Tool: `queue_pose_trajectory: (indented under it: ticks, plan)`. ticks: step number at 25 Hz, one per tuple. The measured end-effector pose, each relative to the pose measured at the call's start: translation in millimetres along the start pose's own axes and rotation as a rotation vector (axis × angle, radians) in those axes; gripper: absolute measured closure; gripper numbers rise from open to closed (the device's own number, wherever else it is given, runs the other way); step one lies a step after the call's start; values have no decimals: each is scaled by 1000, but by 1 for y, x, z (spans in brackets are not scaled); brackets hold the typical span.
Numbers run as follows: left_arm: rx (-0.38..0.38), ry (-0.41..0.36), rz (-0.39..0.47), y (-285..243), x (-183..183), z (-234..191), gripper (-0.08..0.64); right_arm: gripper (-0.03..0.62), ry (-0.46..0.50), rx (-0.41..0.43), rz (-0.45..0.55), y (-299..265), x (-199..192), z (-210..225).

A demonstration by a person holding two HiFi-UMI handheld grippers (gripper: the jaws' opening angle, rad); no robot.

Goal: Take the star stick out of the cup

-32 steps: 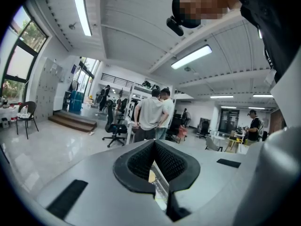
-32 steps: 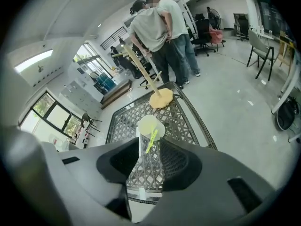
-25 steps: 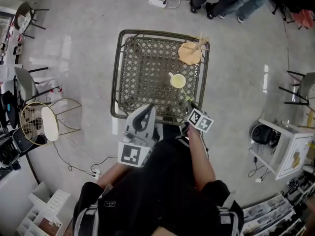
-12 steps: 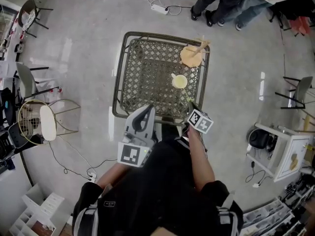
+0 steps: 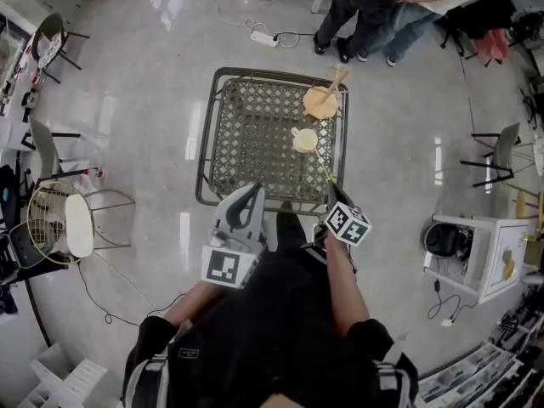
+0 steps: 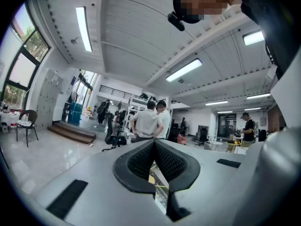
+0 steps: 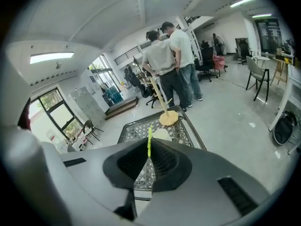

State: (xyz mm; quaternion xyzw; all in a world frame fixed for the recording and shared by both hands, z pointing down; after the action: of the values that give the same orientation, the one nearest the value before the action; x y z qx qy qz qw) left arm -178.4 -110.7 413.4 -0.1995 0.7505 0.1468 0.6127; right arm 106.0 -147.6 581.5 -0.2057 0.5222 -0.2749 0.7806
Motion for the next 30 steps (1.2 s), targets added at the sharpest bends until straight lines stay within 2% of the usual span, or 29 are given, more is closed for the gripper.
queue_pose_trajectory:
  ticks: [8,13,22,25,30]
  plan:
    - [-47,-11,37,32,6,30,545,571,64,52,145,76,8,-26]
    - [-54,-32,58,41,3,58,545,571,89,100,220,114,11,-27]
    - [6,-54,63,49,8,102,545,571,180,166,338,180,25,-20]
    - [27,-85,49,52,1,122,545,571,209,194,359,202,23,-15]
    - [56,-85,51,53,-9,150,545,571,241,229,381,226,17,-1]
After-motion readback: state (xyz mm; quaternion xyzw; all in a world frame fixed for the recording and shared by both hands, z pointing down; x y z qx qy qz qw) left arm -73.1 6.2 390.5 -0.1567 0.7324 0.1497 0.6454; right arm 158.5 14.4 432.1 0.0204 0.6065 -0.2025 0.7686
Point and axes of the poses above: the fingertips, and each gripper's own axes: y backward along the fingers, z to its right, x out of its top, the point moved 10 cm from there along y, backward along the fingers, and after that the axes turned 2 degrees about y, right-handed, at the moved point
